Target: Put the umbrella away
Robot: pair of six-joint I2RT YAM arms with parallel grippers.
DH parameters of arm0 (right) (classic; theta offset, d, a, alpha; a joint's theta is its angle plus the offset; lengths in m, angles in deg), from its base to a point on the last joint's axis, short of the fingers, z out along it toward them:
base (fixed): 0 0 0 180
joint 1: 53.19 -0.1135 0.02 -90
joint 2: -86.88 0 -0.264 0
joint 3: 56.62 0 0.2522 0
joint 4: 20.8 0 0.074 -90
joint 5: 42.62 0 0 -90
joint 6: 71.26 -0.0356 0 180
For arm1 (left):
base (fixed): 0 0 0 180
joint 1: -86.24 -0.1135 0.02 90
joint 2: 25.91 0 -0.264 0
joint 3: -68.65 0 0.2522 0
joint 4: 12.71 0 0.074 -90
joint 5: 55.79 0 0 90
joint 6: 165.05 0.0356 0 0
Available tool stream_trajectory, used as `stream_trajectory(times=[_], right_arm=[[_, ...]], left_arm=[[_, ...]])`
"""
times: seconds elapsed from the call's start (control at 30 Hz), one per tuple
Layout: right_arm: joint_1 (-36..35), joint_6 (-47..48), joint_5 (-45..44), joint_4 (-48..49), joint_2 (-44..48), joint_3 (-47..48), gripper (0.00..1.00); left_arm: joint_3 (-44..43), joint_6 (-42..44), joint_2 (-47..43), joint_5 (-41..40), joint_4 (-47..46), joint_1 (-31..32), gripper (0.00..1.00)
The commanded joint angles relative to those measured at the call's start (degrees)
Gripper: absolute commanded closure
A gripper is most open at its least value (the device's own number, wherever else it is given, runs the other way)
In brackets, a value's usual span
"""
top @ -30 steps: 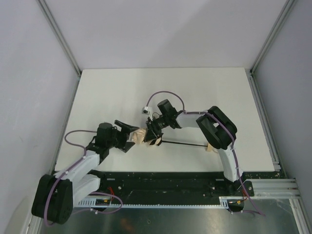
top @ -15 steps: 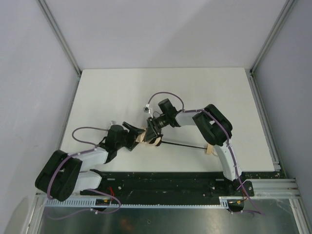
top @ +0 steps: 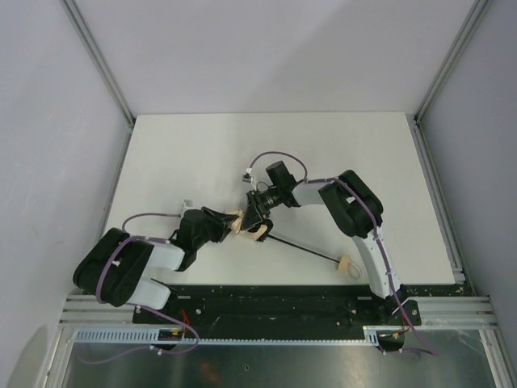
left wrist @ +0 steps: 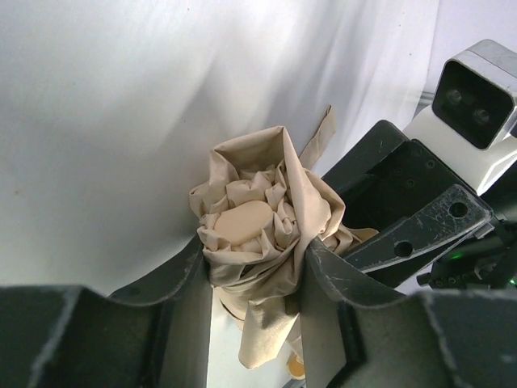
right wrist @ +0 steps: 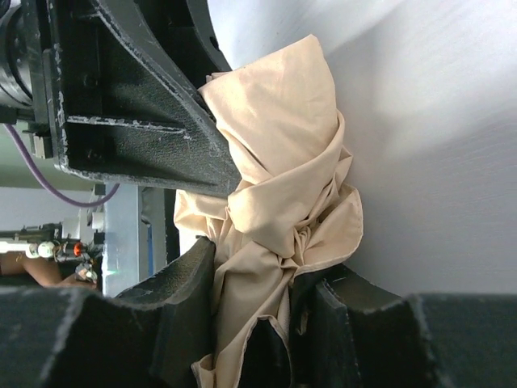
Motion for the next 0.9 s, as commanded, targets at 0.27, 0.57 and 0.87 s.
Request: stream_trajectory(times=[0.27, 0.57, 0.87], right_arm=[[-4.4, 14.8, -36.5, -25.8, 12.4, 7.3, 0.22], [-14.4, 25.6, -61.7, -21.8, 23.2, 0.9, 0.09], [-22.9, 27.4, -71.9, -15.1, 18.1, -3.6, 0.14]], left_arm=[[0.9, 9.8, 7.6, -3.5, 8.8, -0.4, 1.0], [0.4, 9.4, 8.5, 0.0, 8.8, -0.7, 1.0], [-1.9, 8.2, 8.7, 3.7, 14.6, -4.0, 1.0]])
